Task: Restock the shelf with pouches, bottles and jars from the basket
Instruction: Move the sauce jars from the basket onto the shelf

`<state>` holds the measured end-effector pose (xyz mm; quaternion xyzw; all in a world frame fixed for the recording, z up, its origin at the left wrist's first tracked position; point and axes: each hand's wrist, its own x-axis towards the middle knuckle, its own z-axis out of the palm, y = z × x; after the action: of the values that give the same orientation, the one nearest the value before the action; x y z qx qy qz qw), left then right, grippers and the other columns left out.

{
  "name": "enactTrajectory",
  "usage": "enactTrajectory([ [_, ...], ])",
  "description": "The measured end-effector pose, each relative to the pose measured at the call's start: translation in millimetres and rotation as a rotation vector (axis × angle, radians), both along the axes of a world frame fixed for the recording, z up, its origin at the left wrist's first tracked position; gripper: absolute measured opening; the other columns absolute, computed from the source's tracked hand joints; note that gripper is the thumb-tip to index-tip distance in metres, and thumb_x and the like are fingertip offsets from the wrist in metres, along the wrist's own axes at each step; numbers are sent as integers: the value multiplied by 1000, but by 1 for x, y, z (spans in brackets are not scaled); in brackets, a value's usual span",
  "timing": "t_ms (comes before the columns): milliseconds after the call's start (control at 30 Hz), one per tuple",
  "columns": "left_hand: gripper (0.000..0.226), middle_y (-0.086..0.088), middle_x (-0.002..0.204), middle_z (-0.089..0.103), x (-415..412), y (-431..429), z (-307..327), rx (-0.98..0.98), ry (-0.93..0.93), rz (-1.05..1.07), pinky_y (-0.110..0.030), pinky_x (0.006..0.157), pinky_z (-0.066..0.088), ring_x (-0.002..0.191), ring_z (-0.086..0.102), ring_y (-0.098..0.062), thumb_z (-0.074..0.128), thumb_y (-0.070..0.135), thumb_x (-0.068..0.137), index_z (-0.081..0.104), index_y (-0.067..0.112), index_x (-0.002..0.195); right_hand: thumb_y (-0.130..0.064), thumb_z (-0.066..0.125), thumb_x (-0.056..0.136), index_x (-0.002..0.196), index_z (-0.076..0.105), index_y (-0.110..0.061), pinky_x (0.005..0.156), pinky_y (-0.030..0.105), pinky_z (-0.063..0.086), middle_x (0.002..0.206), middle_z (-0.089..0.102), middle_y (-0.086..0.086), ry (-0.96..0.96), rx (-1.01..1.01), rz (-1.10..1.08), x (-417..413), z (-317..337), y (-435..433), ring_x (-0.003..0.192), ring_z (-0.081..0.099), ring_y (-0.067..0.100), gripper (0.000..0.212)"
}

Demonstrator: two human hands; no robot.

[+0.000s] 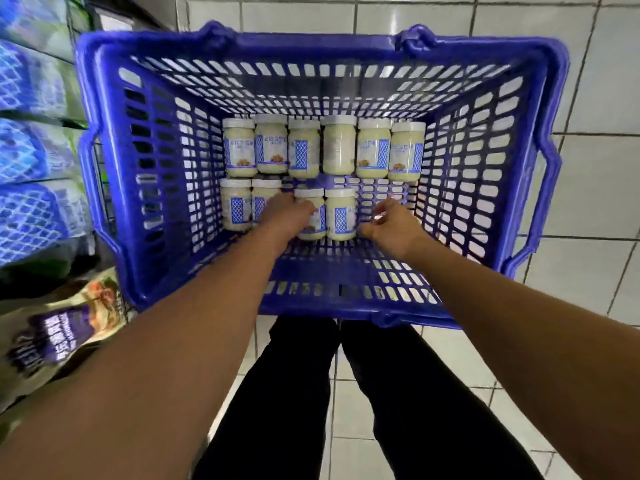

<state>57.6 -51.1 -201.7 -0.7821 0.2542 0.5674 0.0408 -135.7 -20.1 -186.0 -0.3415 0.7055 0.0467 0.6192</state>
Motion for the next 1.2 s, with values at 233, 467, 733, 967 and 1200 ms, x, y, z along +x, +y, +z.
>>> enactTrajectory([
  [233,24,3,102,64,-4,9,-41,-27,11,-9,-12,52,42,72,56,-2,73,25,87,64,17,107,-32,78,86,136,41,-4,89,37,49,120,59,9,-24,28,-78,19,-51,9,109,59,27,68],
  [467,47,-11,124,66,-12,10,-52,-22,-30,-154,-34,92,51,112,63,-27,74,23,86,58,5,126,-35,78,85,129,48,-6,76,33,47,108,65,5,10,3,-109,33,-71,10,96,63,23,60],
  [733,75,-15,136,54,-18,19,-59,-29,-90,-280,-31,81,43,120,56,-31,76,21,83,34,2,142,-34,81,82,119,55,-9,77,37,54,103,67,4,9,20,-149,34,-79,16,92,64,22,52],
  [967,74,-1,126,57,-14,19,-38,-16,73,-222,-27,72,46,104,59,-19,75,37,83,35,15,142,-34,77,83,116,62,-11,83,44,59,102,71,7,-56,3,-198,18,-47,14,91,69,24,43],
  [1200,47,8,108,65,-16,8,37,-2,240,-85,-28,72,53,92,64,-9,78,37,80,49,26,116,-30,76,83,112,47,-16,70,41,61,103,66,8,-134,24,-425,7,30,11,84,68,23,44],
])
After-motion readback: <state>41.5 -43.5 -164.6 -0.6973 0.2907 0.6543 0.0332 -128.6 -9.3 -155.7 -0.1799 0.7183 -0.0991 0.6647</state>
